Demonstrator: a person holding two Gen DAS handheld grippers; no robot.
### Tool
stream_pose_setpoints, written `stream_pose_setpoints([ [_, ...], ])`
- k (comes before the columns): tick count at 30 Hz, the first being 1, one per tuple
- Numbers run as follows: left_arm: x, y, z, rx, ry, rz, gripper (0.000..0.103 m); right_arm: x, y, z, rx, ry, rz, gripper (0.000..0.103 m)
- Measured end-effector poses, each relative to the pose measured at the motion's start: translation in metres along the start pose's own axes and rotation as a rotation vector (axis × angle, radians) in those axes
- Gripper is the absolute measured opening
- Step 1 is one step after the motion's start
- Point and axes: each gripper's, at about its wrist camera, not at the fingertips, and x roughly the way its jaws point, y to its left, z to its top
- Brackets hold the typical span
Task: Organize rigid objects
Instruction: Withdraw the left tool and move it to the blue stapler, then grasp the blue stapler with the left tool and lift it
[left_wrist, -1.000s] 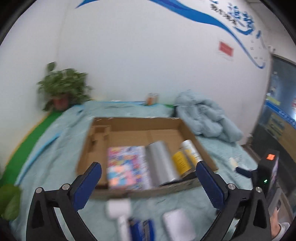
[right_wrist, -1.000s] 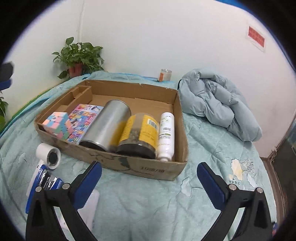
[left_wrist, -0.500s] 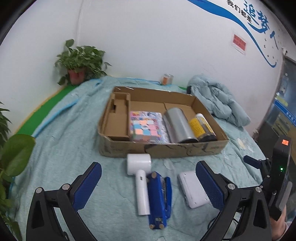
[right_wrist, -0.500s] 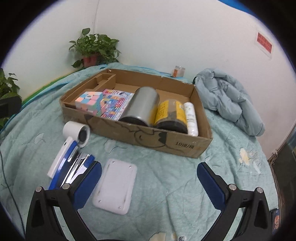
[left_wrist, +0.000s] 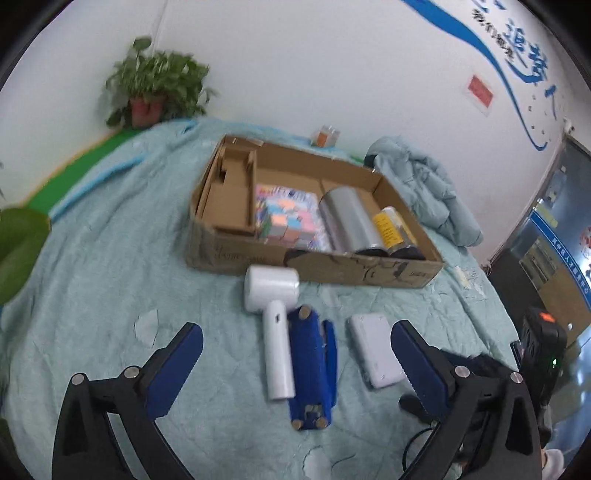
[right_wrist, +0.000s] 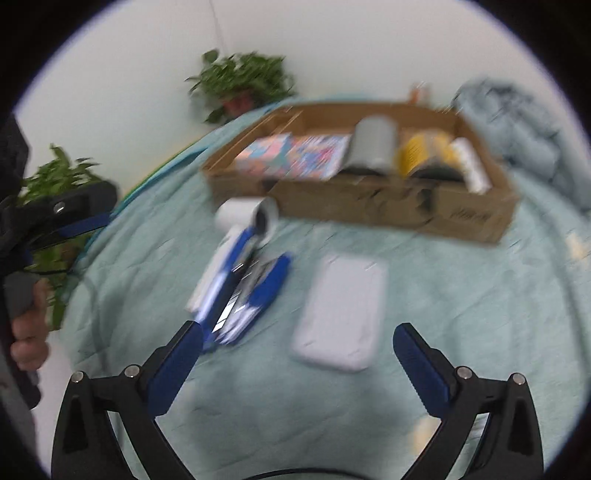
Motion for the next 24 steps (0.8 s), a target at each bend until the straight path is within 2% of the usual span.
stream_pose_setpoints([
  [2,0.009,0.012,-0.004,-0.031,0.038,0.004,0.102,0.015,0.012,-0.006,0.034,0.046,0.125,0.102],
  [4,0.018,0.023,-0.009,-0.063,0.063,-0.020,0.102,0.027,0.023,-0.009,0.061,0.063,0.178,0.102],
  [8,0.029,0.034,-0.019,-0.088,0.089,-0.021,0.102,0.053,0.038,-0.004,0.102,0.109,0.180,0.102],
  [11,0.030,0.038,-0.026,-0.087,0.099,0.006,0.102,0.068,0.050,0.002,0.063,0.110,0.143,0.097],
  [15,0.028,0.039,-0.035,-0.075,0.104,0.057,0.102,0.095,0.055,0.004,0.092,0.176,0.117,0.071],
  [17,0.030,0.034,-0.039,-0.048,0.132,0.099,0.102,0.100,0.059,0.005,0.081,0.146,0.076,0.065],
  [18,0.031,0.033,-0.041,-0.039,0.140,0.096,0.102,0.101,0.062,0.004,0.065,0.142,0.057,0.059],
  [21,0.036,0.028,-0.046,-0.048,0.177,0.031,0.102,0.100,0.065,-0.002,0.038,0.119,0.041,0.049],
  [24,0.043,0.018,-0.049,-0.063,0.223,-0.082,0.102,0.085,0.057,-0.010,0.021,0.122,0.027,0.035],
])
